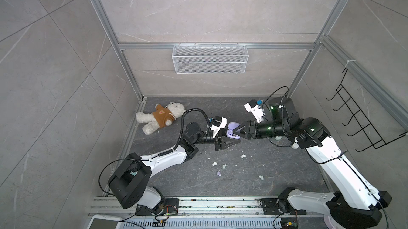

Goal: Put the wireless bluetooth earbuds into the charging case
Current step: 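Press the earbud into the case slot and open the right gripper, then move the right gripper down to the second lavender earbud on the table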

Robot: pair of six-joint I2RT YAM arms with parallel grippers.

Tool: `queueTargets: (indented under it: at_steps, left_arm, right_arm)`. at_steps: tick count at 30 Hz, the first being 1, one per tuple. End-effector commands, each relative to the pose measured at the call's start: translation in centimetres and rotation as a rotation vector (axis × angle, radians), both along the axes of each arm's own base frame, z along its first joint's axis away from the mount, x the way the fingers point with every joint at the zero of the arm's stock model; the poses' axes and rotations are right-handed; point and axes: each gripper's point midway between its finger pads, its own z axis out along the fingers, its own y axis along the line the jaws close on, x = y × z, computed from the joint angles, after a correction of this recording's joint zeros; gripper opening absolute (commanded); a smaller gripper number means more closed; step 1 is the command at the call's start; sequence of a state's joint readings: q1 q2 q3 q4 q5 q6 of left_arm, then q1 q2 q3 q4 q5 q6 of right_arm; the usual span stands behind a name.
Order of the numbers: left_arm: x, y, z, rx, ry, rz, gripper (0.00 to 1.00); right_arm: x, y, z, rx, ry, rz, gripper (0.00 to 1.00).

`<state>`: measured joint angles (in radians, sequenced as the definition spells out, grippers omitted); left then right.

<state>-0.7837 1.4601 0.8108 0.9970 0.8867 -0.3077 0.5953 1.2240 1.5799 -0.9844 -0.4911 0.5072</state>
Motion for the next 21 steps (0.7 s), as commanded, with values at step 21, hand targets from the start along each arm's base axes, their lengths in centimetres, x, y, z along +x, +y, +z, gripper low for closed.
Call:
queueTargets:
  at_steps: [21]
  left_arm:
    - [-1.5, 7.0, 0.2, 0.022, -0.018, 0.222, 0.28]
  right_arm:
    - [-2.0, -2.2, -9.1, -0.052, 0.18, -0.163, 0.66]
